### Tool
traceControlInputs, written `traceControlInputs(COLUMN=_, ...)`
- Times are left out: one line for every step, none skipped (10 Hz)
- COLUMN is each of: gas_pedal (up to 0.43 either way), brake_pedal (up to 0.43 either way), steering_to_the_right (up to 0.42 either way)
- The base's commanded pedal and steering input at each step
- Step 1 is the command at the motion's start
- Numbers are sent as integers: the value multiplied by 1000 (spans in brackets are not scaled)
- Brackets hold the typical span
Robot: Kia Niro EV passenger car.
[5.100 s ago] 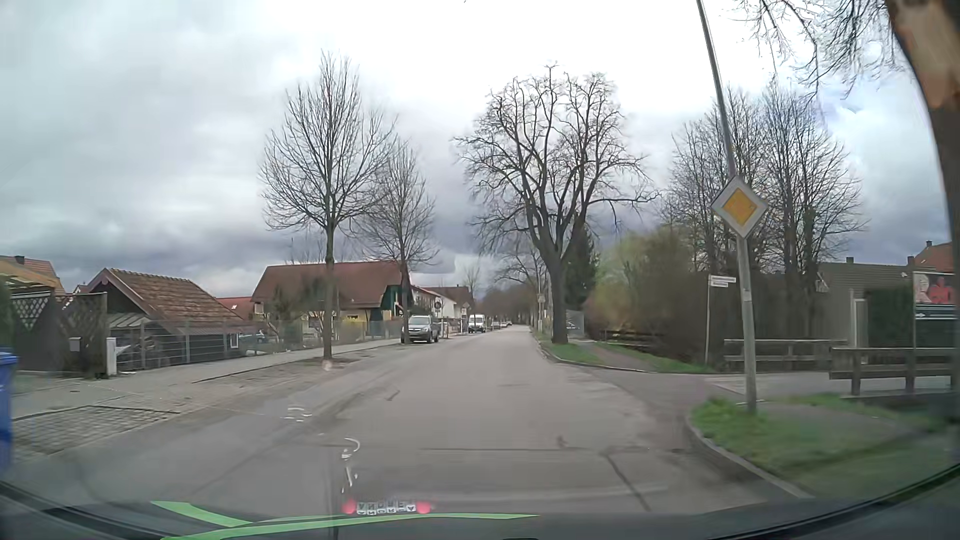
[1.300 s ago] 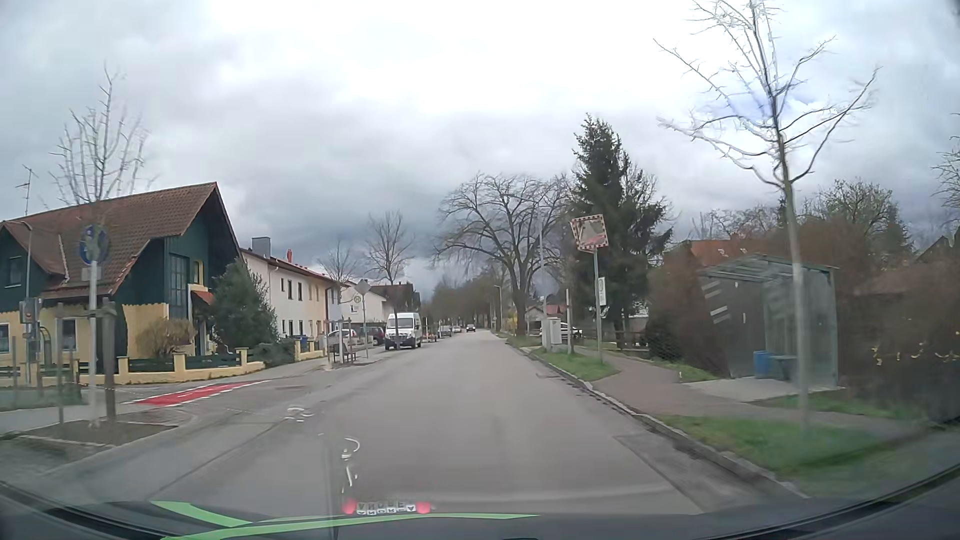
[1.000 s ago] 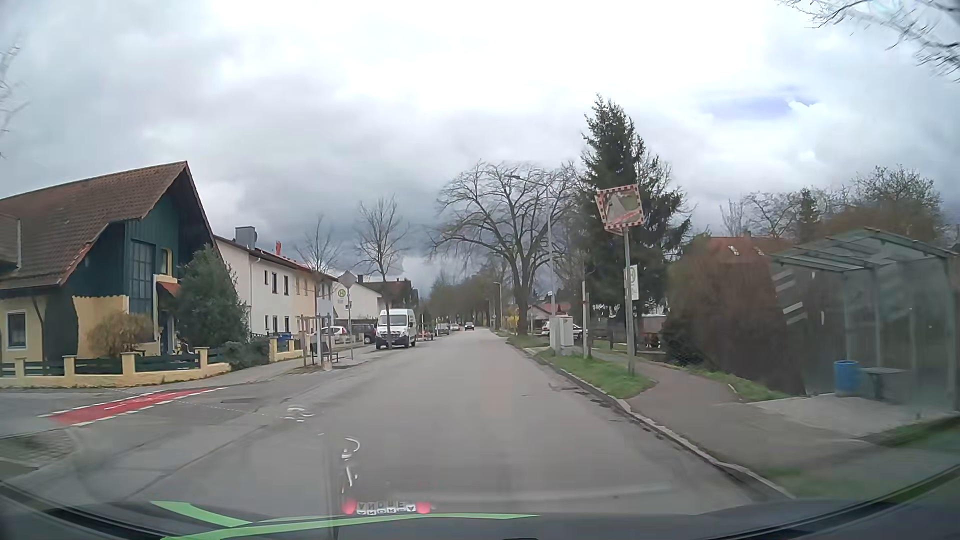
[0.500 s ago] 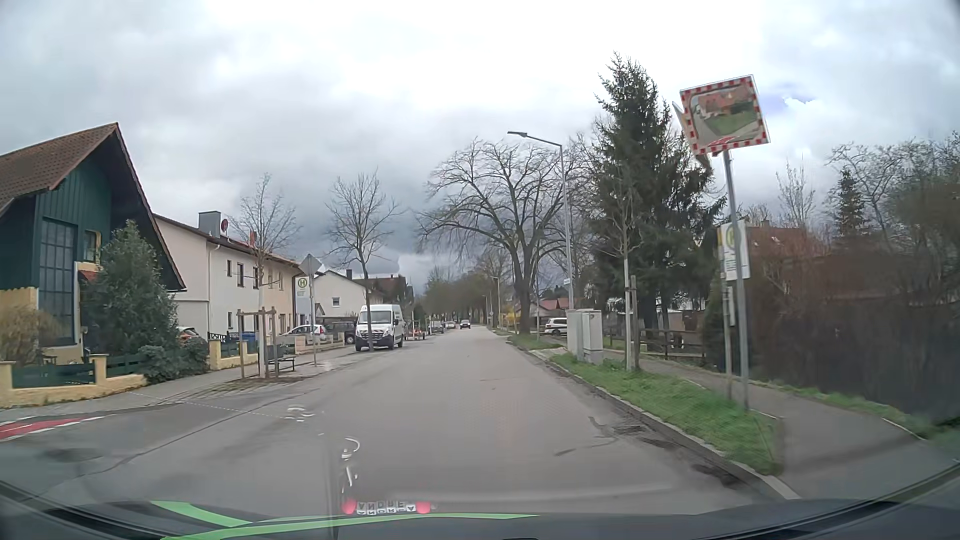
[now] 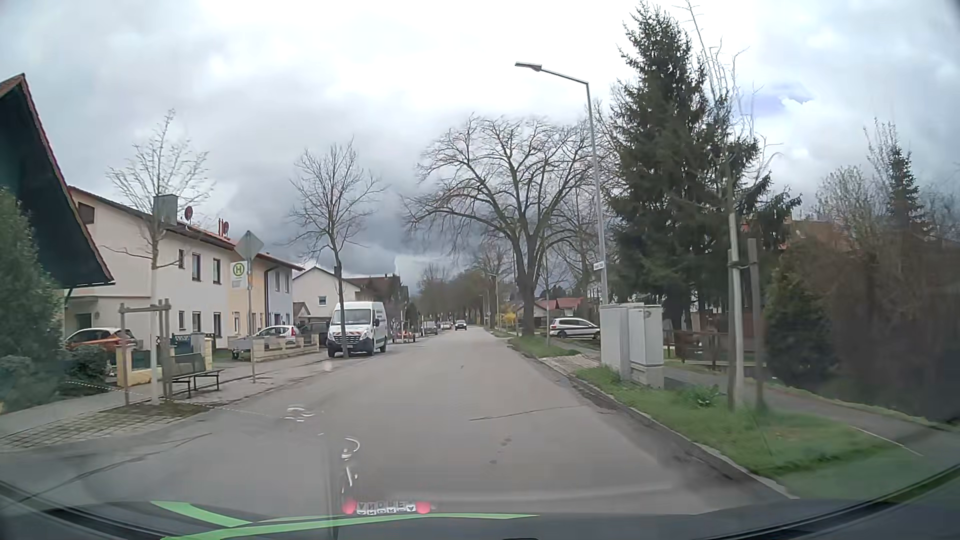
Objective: Follow the waypoints while adhering to traffic rules and regulations
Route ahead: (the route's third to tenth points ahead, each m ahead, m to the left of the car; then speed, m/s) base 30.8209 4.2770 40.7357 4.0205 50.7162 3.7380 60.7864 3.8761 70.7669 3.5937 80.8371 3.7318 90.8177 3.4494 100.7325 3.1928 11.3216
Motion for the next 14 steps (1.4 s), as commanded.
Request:
traceControlInputs(gas_pedal=110, brake_pedal=0, steering_to_the_right=3)
traceControlInputs(gas_pedal=110, brake_pedal=0, steering_to_the_right=3)
traceControlInputs(gas_pedal=110, brake_pedal=0, steering_to_the_right=3)
traceControlInputs(gas_pedal=110, brake_pedal=0, steering_to_the_right=3)
traceControlInputs(gas_pedal=110, brake_pedal=0, steering_to_the_right=3)
traceControlInputs(gas_pedal=110, brake_pedal=0, steering_to_the_right=3)
traceControlInputs(gas_pedal=110, brake_pedal=0, steering_to_the_right=3)
traceControlInputs(gas_pedal=110, brake_pedal=0, steering_to_the_right=3)
traceControlInputs(gas_pedal=110, brake_pedal=0, steering_to_the_right=3)
traceControlInputs(gas_pedal=110, brake_pedal=0, steering_to_the_right=2)
traceControlInputs(gas_pedal=110, brake_pedal=0, steering_to_the_right=0)
traceControlInputs(gas_pedal=110, brake_pedal=0, steering_to_the_right=0)
traceControlInputs(gas_pedal=110, brake_pedal=0, steering_to_the_right=0)
traceControlInputs(gas_pedal=118, brake_pedal=0, steering_to_the_right=0)
